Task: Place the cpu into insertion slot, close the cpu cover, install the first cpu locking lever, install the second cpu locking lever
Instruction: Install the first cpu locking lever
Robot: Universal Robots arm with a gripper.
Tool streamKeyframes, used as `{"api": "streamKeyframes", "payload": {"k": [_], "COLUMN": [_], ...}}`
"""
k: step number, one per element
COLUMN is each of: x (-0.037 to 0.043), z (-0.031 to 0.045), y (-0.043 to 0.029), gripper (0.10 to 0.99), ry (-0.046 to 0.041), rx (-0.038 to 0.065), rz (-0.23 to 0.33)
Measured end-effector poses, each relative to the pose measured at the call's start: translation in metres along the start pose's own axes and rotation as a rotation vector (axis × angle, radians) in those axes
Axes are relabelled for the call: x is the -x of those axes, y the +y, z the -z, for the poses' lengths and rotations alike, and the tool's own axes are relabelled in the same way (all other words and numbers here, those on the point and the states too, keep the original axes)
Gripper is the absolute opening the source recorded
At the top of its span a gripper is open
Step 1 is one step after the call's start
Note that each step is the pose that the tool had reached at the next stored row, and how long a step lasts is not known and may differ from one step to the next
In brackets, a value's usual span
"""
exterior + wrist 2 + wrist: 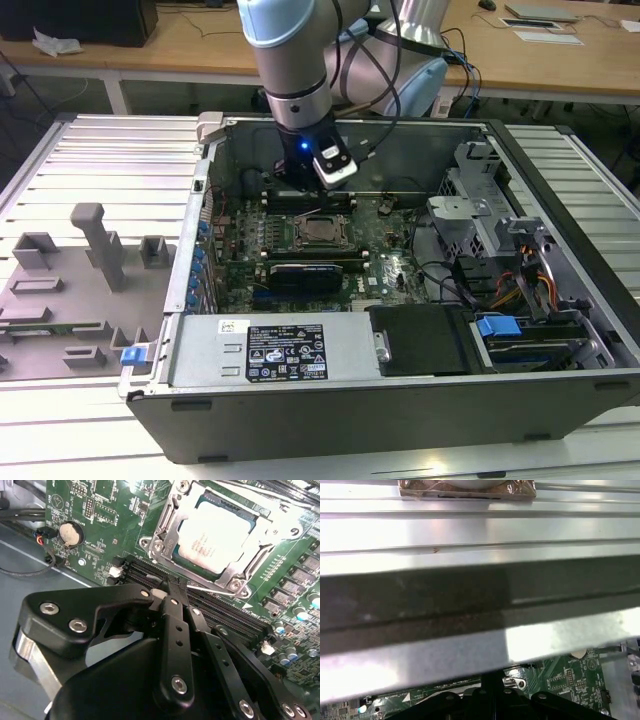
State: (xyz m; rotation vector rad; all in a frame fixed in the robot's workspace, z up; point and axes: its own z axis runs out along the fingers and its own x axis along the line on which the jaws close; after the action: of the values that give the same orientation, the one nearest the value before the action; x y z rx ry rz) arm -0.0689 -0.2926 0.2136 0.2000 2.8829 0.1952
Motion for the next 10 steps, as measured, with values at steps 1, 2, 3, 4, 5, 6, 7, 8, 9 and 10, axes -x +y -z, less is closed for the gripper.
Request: {"api": "streamKeyframes", "payload": {"k": [1, 2, 3, 4, 5, 6, 7, 8, 9, 10], "x": [-0.0001, -0.0002, -0.0002, -0.0001, 0.0000, 0.0001, 0.0001, 0.0001, -0.0001, -0.0003], "z": [-0.0002, -0.0005, -0.0008, -0.0013, -0.0018, -0.0022, -0.0026, -0.0030, -0.0033, -0.0038], "y": [0.0008, 0.0013, 0.0015, 0.0017, 0.0018, 0.0020, 0.0022, 0.0027, 0.0032, 0.0040], "gripper": [0.106, 0.106, 0.106, 0.106, 0.106, 0.106, 0.106, 0.106, 0.106, 0.106], "ry": [-0.0005, -0.0012, -0.0018, -0.0031, -0.0041, -0.0052, -0.0059, -0.0067, -0.0073, -0.0084], "rx": [-0.001, -0.003, -0.006, -0.009, -0.011, -0.013, -0.015, -0.016, -0.017, -0.019], "rz": [-0.002, -0.004, -0.008, -0.014, -0.020, -0.027, -0.032, -0.037, -0.041, -0.048]}}
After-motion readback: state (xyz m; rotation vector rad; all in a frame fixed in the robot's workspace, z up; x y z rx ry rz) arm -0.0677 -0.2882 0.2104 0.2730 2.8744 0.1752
